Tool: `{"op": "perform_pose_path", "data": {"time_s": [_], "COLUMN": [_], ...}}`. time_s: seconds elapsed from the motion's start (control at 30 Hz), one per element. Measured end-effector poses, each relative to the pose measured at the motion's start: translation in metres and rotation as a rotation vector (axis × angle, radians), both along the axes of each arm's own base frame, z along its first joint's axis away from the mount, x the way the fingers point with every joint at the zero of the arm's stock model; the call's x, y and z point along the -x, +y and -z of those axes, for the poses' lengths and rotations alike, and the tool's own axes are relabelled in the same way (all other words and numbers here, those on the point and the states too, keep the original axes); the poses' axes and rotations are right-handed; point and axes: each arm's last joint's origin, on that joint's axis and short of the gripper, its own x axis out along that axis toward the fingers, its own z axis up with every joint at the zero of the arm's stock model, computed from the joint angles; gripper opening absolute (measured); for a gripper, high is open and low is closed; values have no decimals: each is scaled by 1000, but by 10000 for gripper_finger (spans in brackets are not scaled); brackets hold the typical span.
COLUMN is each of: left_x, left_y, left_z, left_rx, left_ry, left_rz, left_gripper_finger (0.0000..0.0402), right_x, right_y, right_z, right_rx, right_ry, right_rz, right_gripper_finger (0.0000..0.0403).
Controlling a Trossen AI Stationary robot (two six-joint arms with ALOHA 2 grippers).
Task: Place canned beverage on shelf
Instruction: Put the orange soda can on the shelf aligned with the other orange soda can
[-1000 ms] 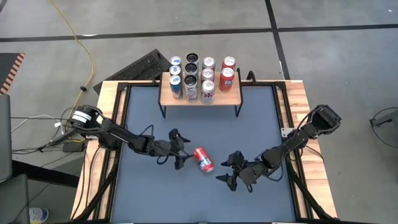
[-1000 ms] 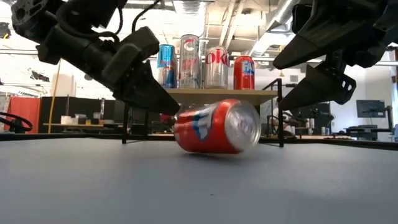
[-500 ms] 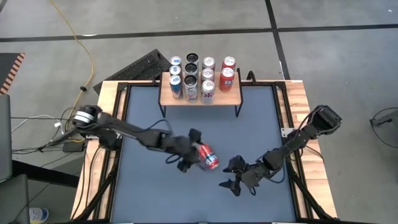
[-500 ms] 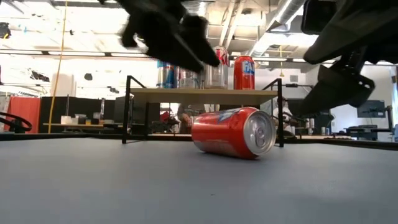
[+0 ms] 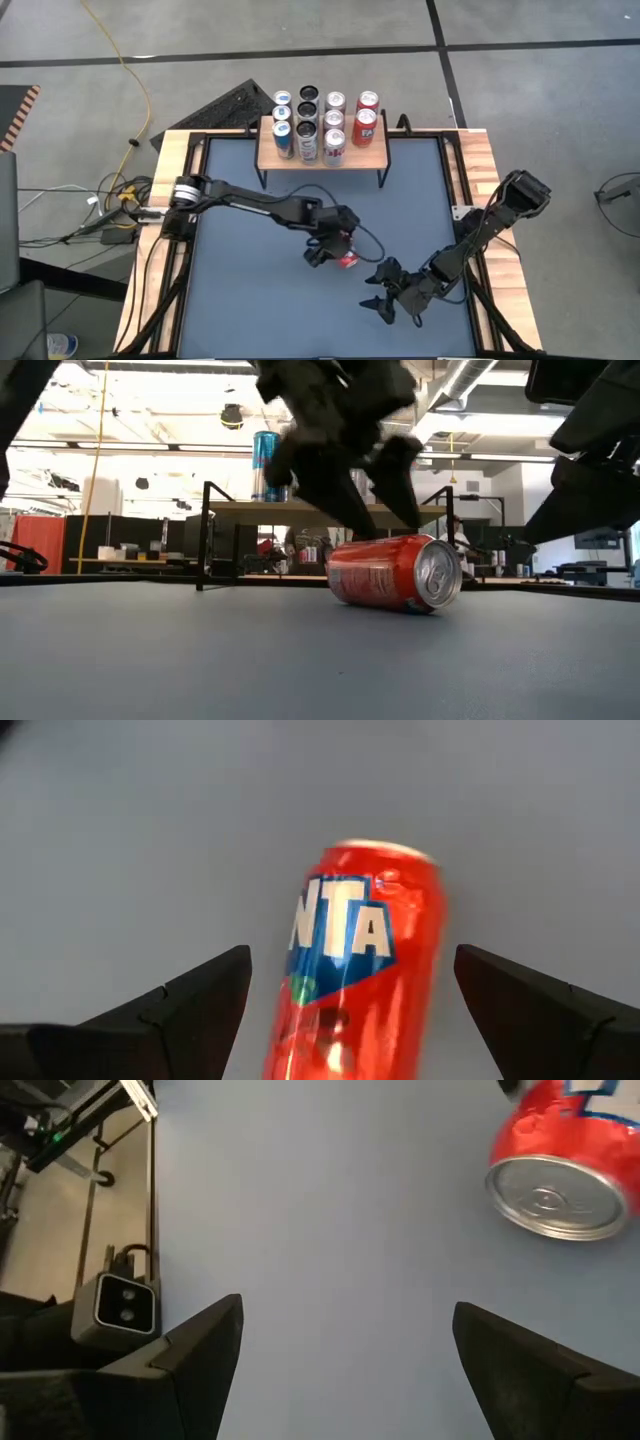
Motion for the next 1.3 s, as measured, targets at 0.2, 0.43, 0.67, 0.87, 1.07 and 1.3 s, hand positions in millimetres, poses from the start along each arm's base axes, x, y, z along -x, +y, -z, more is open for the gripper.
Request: {"op": "perform_pose_path", "data": {"time_s": [0.2, 0.43, 0.67, 0.87, 1.07, 1.3], "left_x": [-19, -9, 10, 13, 15, 21], "left_y": [8, -4, -44, -70, -80, -84], "left_z": [21, 27, 14, 16, 28, 39], "left_rx": [1, 27, 99, 155, 197, 291], "left_ry": [96, 245, 355, 366, 416, 492], "left_rz": [-1, -112, -183, -155, -149, -153], "left_gripper_finger": [338, 338, 338, 338, 338, 338], "right_x": [4, 6, 3, 2, 2, 1], "right_y": [4, 5, 1, -1, 0, -1], "right_z": [0, 1, 1, 1, 0, 0], "right_rx": [-25, -12, 5, 5, 6, 14], "right_ry": [-2, -3, -4, -10, -19, -26], "right_rz": [26, 29, 48, 63, 68, 78], "right_gripper_finger": [343, 343, 343, 343, 343, 343]}}
